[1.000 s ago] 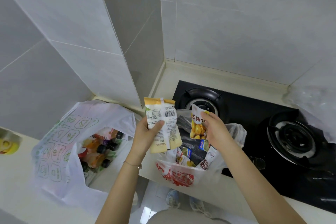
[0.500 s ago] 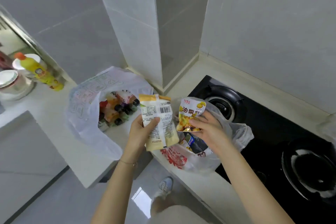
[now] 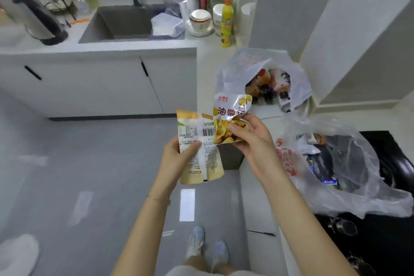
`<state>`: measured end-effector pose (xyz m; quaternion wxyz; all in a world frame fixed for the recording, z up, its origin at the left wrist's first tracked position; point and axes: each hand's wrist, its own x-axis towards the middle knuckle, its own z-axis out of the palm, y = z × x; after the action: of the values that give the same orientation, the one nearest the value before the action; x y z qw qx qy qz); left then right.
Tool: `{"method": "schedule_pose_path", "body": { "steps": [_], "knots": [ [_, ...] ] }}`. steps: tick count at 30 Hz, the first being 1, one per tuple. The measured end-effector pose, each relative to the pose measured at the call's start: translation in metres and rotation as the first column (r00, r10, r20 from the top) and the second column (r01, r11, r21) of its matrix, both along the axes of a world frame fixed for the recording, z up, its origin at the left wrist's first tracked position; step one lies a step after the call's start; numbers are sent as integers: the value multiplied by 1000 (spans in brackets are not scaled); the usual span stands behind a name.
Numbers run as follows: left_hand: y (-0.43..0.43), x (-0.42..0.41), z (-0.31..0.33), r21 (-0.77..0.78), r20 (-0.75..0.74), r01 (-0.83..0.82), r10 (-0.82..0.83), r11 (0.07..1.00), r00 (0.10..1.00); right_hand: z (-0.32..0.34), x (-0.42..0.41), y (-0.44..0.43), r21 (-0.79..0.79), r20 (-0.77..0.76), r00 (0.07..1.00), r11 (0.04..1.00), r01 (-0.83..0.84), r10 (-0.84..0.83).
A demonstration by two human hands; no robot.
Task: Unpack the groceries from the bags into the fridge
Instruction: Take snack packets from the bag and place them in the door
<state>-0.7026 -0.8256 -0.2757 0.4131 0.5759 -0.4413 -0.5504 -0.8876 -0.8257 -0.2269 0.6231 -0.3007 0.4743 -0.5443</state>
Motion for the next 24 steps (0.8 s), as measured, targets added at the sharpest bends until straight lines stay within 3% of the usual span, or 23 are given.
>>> {"method": "schedule_pose_path", "body": {
  "steps": [6, 11, 19, 24],
  "knots": [
    [66, 108, 22, -86, -31, -327, 326, 941, 945, 16, 118, 18, -63, -116, 952, 954, -292, 284],
    [138, 185, 26, -97, -36, -504, 503, 858, 864, 20, 208, 65, -83, -141, 881, 881, -465, 452],
    [269, 294, 36, -129, 6, -621, 626, 773, 779, 24, 342, 168, -131, -130, 785, 775, -619, 605],
    [341, 348, 55, -233, 52, -667, 694, 708, 718, 41, 419, 231, -216, -132, 721, 690, -691, 680]
  ]
}}
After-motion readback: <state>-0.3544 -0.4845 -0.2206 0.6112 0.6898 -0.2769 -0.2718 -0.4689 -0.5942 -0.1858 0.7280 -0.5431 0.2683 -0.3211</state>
